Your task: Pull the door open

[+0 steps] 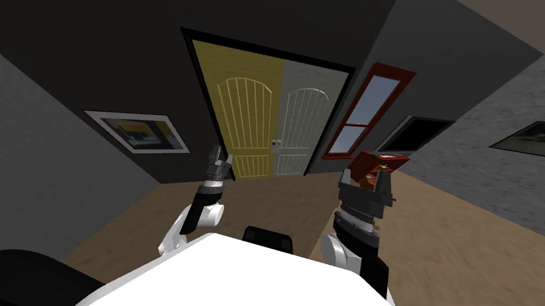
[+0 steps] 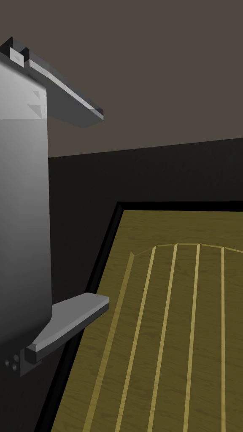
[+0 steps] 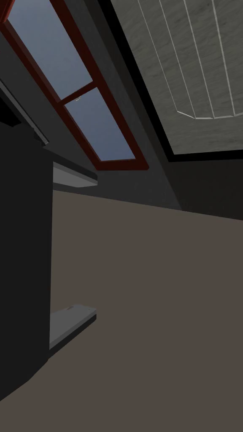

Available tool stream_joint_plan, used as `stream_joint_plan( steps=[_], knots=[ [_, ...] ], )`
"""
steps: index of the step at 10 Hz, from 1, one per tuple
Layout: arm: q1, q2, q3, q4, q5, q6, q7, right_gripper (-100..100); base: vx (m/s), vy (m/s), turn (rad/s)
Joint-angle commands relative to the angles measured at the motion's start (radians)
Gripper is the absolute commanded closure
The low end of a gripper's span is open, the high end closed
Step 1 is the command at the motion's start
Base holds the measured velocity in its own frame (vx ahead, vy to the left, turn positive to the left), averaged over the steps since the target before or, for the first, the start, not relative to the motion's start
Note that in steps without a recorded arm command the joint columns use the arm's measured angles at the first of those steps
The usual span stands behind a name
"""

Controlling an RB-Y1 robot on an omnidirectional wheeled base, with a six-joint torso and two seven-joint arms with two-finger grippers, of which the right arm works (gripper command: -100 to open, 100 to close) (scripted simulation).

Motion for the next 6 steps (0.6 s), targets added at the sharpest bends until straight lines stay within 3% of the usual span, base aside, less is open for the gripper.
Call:
stream_joint_plan(
  steps=[1, 6],
  knots=[
    [-0.008, -0.01, -0.002, 0.021, 0.007, 0.007, -0.008, -100, 0.085, 0.009, 0.052],
    [-0.038, -0.04, -0.01, 0.097, 0.032, 0.032, -0.036, -100, 0.162, 0.026, 0.048]
  ],
)
